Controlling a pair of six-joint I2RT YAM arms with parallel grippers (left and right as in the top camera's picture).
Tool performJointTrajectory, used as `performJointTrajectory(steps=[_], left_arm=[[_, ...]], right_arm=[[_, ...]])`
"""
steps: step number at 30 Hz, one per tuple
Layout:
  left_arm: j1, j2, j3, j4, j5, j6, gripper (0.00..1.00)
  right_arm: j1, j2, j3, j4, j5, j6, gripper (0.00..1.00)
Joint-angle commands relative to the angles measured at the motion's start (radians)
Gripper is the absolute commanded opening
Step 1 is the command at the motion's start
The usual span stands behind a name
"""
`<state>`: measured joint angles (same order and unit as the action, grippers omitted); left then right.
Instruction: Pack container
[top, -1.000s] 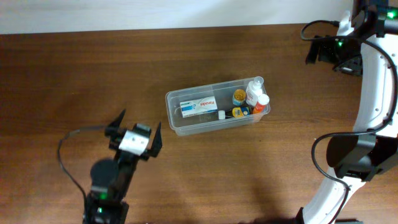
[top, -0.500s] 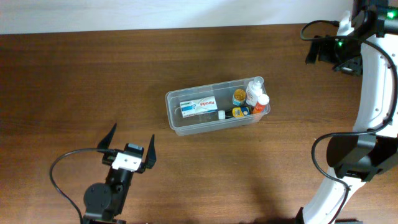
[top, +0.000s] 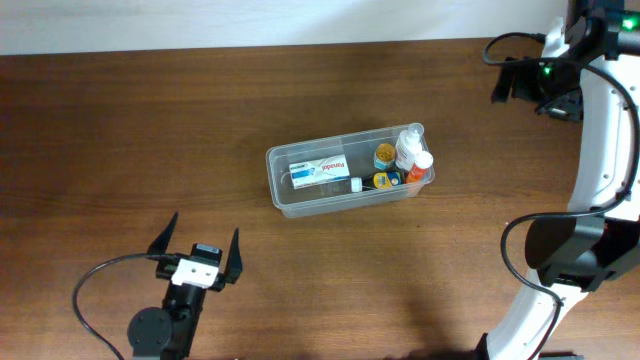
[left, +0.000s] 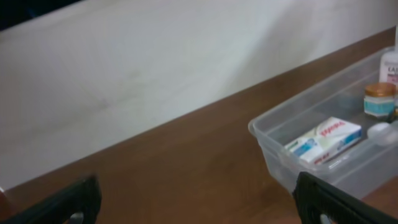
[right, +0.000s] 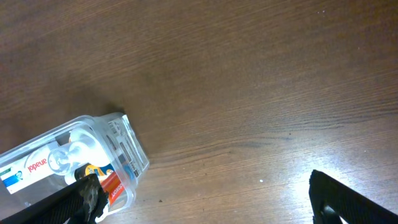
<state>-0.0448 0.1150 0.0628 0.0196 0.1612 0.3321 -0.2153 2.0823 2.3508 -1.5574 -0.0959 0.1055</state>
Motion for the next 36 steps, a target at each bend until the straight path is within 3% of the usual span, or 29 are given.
performJointTrajectory(steps=[1,36], left_arm=[[0.005,-0.056,-0.031,-0.047,-0.011,-0.006,0.99],[0.005,-0.11,-0.054,-0.089,-0.049,-0.006,0.99]], right_arm=[[-0.002,-0.027,0.016,0.002,-0.005,0.008,0.98],[-0.002,-0.027,0.016,0.002,-0.005,0.008,0.98]])
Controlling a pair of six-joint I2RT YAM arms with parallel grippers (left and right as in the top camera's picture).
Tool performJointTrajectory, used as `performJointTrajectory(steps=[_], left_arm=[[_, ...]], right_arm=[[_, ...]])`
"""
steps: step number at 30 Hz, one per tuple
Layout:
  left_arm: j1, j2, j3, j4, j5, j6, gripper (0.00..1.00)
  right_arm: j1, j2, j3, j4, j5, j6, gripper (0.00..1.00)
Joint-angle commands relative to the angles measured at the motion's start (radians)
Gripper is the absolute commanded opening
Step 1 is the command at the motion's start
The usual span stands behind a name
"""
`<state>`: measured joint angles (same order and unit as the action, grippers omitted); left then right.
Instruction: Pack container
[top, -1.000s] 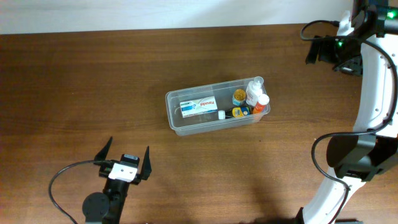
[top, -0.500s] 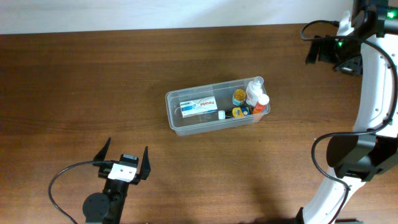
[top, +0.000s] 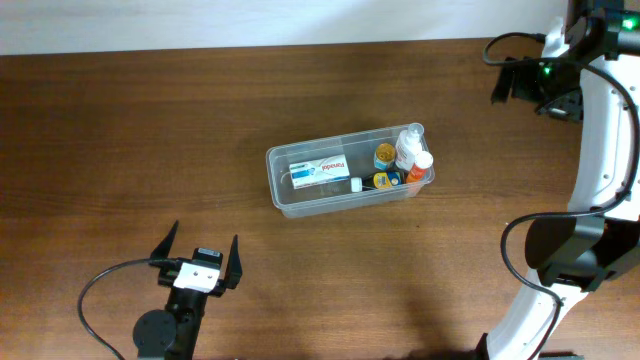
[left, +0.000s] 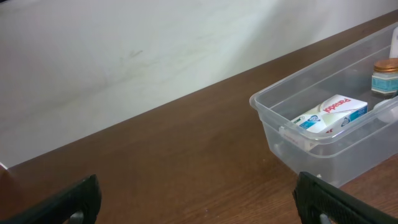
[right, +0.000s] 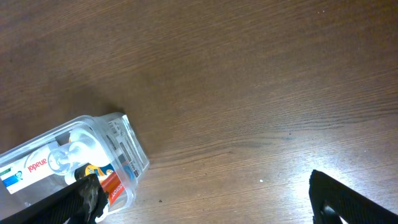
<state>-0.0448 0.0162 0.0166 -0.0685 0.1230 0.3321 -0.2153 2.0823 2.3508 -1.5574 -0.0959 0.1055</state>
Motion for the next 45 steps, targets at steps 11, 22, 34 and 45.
performJointTrajectory(steps=[11,22,34,45], left_arm=[[0.005,-0.011,-0.008,-0.001,-0.011,-0.006,0.99],[0.005,-0.011,-0.008,-0.001,-0.011,-0.006,0.99],[0.005,-0.011,-0.008,-0.001,-0.011,-0.006,0.99],[0.005,-0.011,-0.008,-0.001,-0.011,-0.006,0.99]], right_arm=[[0.028,-0.076,0.017,0.002,-0.003,0.008,0.98],[0.194,-0.451,0.016,0.174,0.063,0.004,0.98],[0.301,-0.965,-0.377,0.378,0.035,-0.023,0.98],[0.266,-1.496,-1.241,0.869,-0.021,-0.117,0.98]])
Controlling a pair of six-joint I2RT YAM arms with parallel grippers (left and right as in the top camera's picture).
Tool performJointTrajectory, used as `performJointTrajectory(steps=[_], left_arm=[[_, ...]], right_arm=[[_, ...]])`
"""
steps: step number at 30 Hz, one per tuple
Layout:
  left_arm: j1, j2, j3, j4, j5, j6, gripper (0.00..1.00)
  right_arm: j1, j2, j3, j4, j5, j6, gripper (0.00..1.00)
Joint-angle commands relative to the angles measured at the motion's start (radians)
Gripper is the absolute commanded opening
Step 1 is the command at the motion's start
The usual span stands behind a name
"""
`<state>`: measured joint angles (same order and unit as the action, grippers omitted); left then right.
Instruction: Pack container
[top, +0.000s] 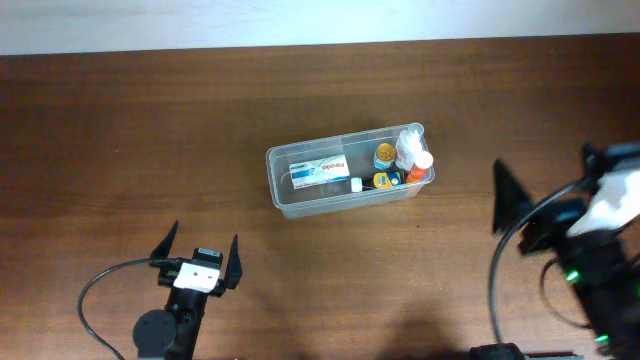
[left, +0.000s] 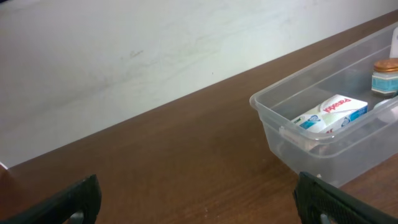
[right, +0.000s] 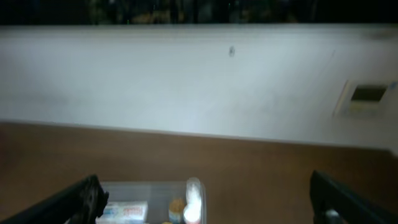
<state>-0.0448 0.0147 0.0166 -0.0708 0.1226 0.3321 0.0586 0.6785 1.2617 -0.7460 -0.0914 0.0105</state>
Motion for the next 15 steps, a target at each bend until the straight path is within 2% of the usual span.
performJointTrajectory(steps=[1,9,15], left_arm=[[0.005,-0.01,-0.008,0.002,-0.01,-0.006,0.99],[0.005,-0.01,-0.008,0.002,-0.011,-0.006,0.99],[0.005,-0.01,-0.008,0.002,-0.01,-0.006,0.99]], right_arm=[[-0.008,-0.132,-0.222,0.106,-0.038,-0.022,0.98],[-0.008,-0.423,-0.732,0.526,-0.113,-0.021,0.98],[-0.008,-0.565,-0.966,0.684,-0.124,-0.021,0.98]])
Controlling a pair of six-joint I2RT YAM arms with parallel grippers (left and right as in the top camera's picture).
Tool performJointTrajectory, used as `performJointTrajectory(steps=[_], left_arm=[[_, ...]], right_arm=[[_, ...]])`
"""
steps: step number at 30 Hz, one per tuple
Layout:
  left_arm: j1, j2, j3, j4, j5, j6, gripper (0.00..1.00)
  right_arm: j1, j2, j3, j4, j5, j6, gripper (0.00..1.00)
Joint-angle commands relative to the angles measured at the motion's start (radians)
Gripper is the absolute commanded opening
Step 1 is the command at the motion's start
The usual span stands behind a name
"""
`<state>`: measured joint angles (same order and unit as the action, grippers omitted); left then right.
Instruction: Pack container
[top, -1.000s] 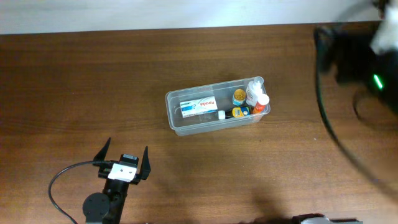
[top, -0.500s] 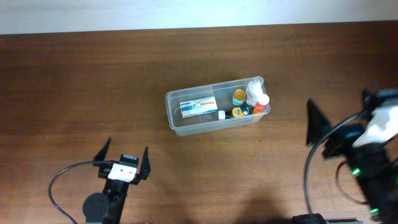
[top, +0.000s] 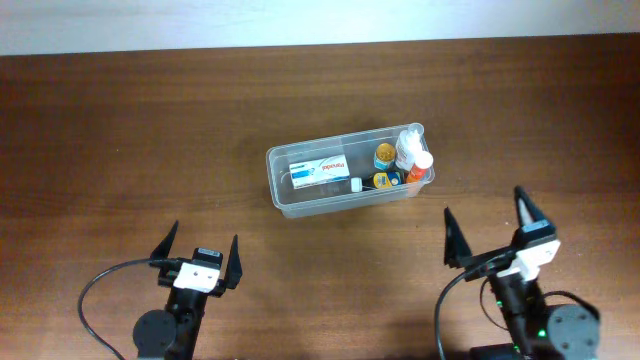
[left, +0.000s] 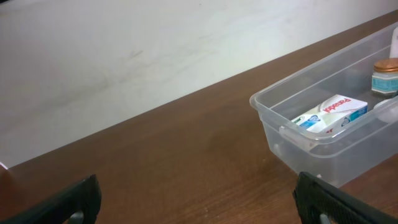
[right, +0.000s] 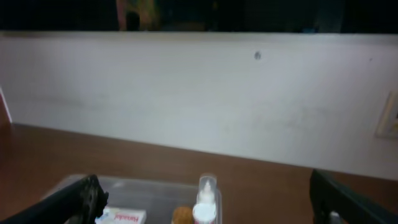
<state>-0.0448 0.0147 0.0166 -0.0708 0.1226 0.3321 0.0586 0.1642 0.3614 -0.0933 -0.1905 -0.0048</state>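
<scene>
A clear plastic container stands mid-table. Inside lie a white medicine box, a gold-lidded jar, a white spray bottle and an orange-capped bottle. My left gripper sits low at the front left, open and empty, well short of the container. The left wrist view shows the container and box beyond the open left gripper. My right gripper is at the front right, open and empty. Its view faces the spray bottle between spread fingers.
Brown wooden table all round, with a white wall along its far edge. Black cables loop beside both arm bases at the front edge.
My right arm has moved from the right edge of the table to the front right, lower and nearer the front edge. The left gripper and the container stay where they were.
At first my right arm hung high over the back right corner, looking down at the container's end, and my left gripper was front left. The left then stood slightly nearer the front edge. The right arm later appeared at the right side, now at the front right.
</scene>
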Motion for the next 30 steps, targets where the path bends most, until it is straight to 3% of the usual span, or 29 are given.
performJointTrajectory(steps=[1,7,30], left_arm=[[0.005,-0.01,-0.008,0.002,-0.01,-0.006,0.99],[0.005,-0.01,-0.008,0.002,-0.01,-0.006,0.99],[0.005,-0.01,-0.008,0.002,-0.01,-0.006,0.99]], right_arm=[[-0.008,-0.072,-0.096,0.047,-0.024,-0.006,0.98],[-0.03,-0.161,-0.219,0.074,-0.028,-0.006,0.98],[-0.065,-0.161,-0.356,0.113,0.013,-0.006,0.98]])
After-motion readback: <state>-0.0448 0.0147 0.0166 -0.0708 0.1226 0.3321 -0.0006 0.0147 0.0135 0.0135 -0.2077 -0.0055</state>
